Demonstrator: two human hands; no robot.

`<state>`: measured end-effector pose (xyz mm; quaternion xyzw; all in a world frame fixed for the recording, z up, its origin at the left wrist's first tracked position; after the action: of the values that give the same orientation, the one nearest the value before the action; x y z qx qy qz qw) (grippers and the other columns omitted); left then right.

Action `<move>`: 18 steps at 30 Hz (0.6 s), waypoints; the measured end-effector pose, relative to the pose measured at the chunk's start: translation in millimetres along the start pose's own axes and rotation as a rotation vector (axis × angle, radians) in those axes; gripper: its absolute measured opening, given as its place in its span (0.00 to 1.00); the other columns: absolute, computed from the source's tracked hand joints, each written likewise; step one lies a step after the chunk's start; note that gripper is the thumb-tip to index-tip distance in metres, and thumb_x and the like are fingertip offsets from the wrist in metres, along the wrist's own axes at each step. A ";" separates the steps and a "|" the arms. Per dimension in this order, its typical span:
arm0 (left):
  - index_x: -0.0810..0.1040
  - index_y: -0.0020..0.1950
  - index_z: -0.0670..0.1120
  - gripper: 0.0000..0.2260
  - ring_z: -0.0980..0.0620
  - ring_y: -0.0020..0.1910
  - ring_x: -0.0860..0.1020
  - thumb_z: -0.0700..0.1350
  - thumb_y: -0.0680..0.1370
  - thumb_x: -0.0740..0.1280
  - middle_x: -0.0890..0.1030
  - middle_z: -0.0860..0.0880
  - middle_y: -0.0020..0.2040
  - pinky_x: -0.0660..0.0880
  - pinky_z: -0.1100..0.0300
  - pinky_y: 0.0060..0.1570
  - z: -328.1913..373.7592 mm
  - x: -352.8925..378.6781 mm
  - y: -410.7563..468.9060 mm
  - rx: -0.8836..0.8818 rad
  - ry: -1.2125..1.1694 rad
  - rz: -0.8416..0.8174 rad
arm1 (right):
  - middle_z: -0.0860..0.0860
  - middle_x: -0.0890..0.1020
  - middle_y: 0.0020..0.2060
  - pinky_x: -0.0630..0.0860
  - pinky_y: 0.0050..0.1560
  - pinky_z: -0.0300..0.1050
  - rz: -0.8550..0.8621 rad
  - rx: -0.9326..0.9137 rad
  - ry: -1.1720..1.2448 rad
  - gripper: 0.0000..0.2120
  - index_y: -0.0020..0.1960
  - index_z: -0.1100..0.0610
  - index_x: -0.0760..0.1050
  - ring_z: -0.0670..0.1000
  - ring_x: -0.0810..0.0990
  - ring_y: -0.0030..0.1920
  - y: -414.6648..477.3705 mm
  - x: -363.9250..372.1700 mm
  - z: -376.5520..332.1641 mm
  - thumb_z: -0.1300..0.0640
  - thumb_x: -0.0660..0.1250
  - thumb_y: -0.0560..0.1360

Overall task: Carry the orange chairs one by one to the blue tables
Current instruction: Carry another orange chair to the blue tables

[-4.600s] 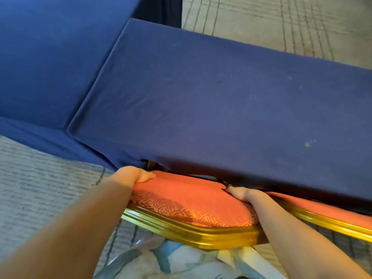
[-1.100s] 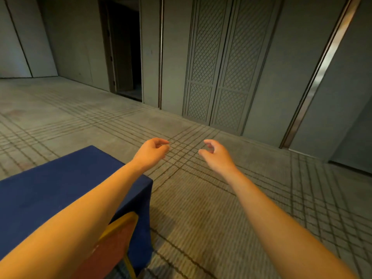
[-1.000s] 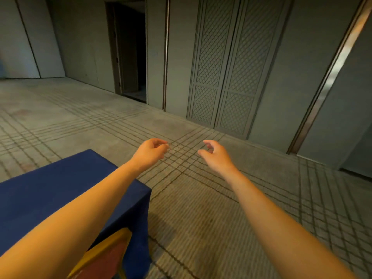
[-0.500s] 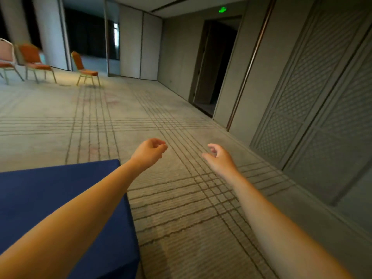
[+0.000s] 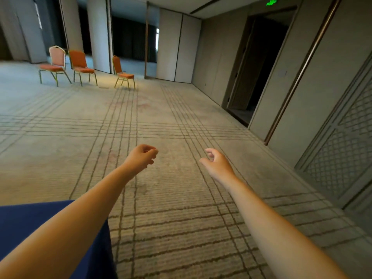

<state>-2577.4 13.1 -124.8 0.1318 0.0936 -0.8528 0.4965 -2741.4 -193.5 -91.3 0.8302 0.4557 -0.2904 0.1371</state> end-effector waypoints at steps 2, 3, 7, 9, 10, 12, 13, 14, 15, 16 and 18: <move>0.75 0.60 0.48 0.11 0.53 0.44 0.80 0.50 0.80 0.64 0.81 0.50 0.48 0.76 0.58 0.44 0.0 10.9 40.5 -0.024 0.026 0.031 | 0.52 0.69 0.71 0.69 0.69 0.53 0.004 -0.004 0.002 0.26 0.73 0.51 0.66 0.53 0.71 0.69 50.0 -3.8 8.2 0.49 0.65 0.77; 0.75 0.59 0.48 0.11 0.53 0.44 0.80 0.51 0.80 0.64 0.81 0.50 0.48 0.76 0.59 0.43 -1.5 16.3 60.0 -0.036 0.040 0.047 | 0.52 0.69 0.71 0.69 0.69 0.53 0.003 -0.002 0.006 0.26 0.73 0.52 0.66 0.53 0.71 0.68 74.8 -4.5 13.7 0.50 0.65 0.77; 0.76 0.60 0.47 0.12 0.54 0.42 0.80 0.51 0.80 0.64 0.81 0.50 0.48 0.74 0.61 0.39 -8.4 39.9 144.7 -0.082 0.065 0.100 | 0.52 0.70 0.71 0.70 0.66 0.49 -0.009 -0.032 -0.001 0.25 0.73 0.52 0.67 0.52 0.72 0.68 187.7 -5.1 36.3 0.50 0.66 0.77; 0.76 0.61 0.45 0.13 0.53 0.42 0.79 0.50 0.80 0.64 0.81 0.48 0.50 0.73 0.60 0.39 -6.2 51.7 192.8 -0.088 0.067 0.142 | 0.53 0.70 0.70 0.70 0.66 0.49 -0.034 -0.053 0.000 0.26 0.73 0.52 0.67 0.52 0.72 0.67 249.1 -8.4 44.5 0.49 0.66 0.77; 0.76 0.62 0.44 0.14 0.53 0.42 0.79 0.50 0.80 0.64 0.81 0.47 0.51 0.73 0.60 0.38 -2.8 56.7 217.2 -0.101 0.058 0.167 | 0.53 0.70 0.70 0.71 0.66 0.49 -0.050 -0.053 -0.004 0.26 0.73 0.52 0.67 0.52 0.72 0.67 279.7 -11.6 46.7 0.49 0.66 0.77; 0.75 0.61 0.43 0.13 0.52 0.42 0.79 0.48 0.80 0.64 0.81 0.46 0.52 0.72 0.60 0.38 10.0 68.5 266.0 -0.122 0.059 0.202 | 0.52 0.70 0.70 0.71 0.66 0.50 -0.069 -0.051 -0.024 0.26 0.73 0.51 0.66 0.52 0.72 0.67 339.7 -20.7 49.0 0.48 0.65 0.77; 0.75 0.61 0.43 0.13 0.52 0.42 0.78 0.48 0.80 0.64 0.81 0.45 0.52 0.72 0.61 0.39 16.4 73.8 288.7 -0.115 0.072 0.215 | 0.52 0.70 0.71 0.71 0.65 0.50 -0.071 -0.060 -0.034 0.26 0.73 0.50 0.66 0.52 0.72 0.67 366.1 -25.0 48.8 0.48 0.64 0.77; 0.75 0.62 0.42 0.13 0.52 0.41 0.78 0.47 0.80 0.64 0.81 0.45 0.51 0.72 0.61 0.38 22.6 78.3 311.4 -0.101 0.073 0.232 | 0.52 0.69 0.71 0.71 0.65 0.49 -0.075 -0.076 -0.038 0.26 0.73 0.50 0.66 0.52 0.71 0.68 393.8 -28.2 47.9 0.48 0.64 0.77; 0.75 0.62 0.41 0.13 0.52 0.40 0.78 0.46 0.80 0.63 0.81 0.46 0.50 0.71 0.61 0.37 27.3 82.3 332.8 -0.092 0.057 0.248 | 0.52 0.69 0.71 0.71 0.63 0.48 -0.080 -0.087 -0.037 0.25 0.73 0.51 0.66 0.52 0.72 0.67 420.6 -31.5 47.4 0.48 0.64 0.77; 0.75 0.62 0.41 0.13 0.52 0.40 0.77 0.46 0.80 0.63 0.81 0.46 0.50 0.71 0.62 0.37 29.8 87.4 358.0 -0.100 0.050 0.256 | 0.52 0.69 0.71 0.71 0.61 0.47 -0.094 -0.090 -0.032 0.25 0.73 0.51 0.66 0.52 0.72 0.67 451.9 -33.7 47.4 0.48 0.64 0.78; 0.75 0.61 0.42 0.13 0.52 0.42 0.78 0.47 0.80 0.63 0.81 0.46 0.50 0.73 0.61 0.40 28.2 94.3 395.2 -0.142 0.054 0.253 | 0.52 0.69 0.71 0.71 0.58 0.45 -0.129 -0.083 -0.018 0.24 0.73 0.51 0.66 0.52 0.72 0.66 500.0 -33.0 48.4 0.49 0.64 0.78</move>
<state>-2281.2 -266.1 -139.4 0.1300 0.1500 -0.7709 0.6053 -2354.3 -513.3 -128.1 0.7901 0.5187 -0.2867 0.1567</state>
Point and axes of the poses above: each hand's wrist, its own y-axis towards the middle knuckle, its own x-axis out of the palm, z = x × y, the point moved 4 cm from there along y, towards the middle knuckle
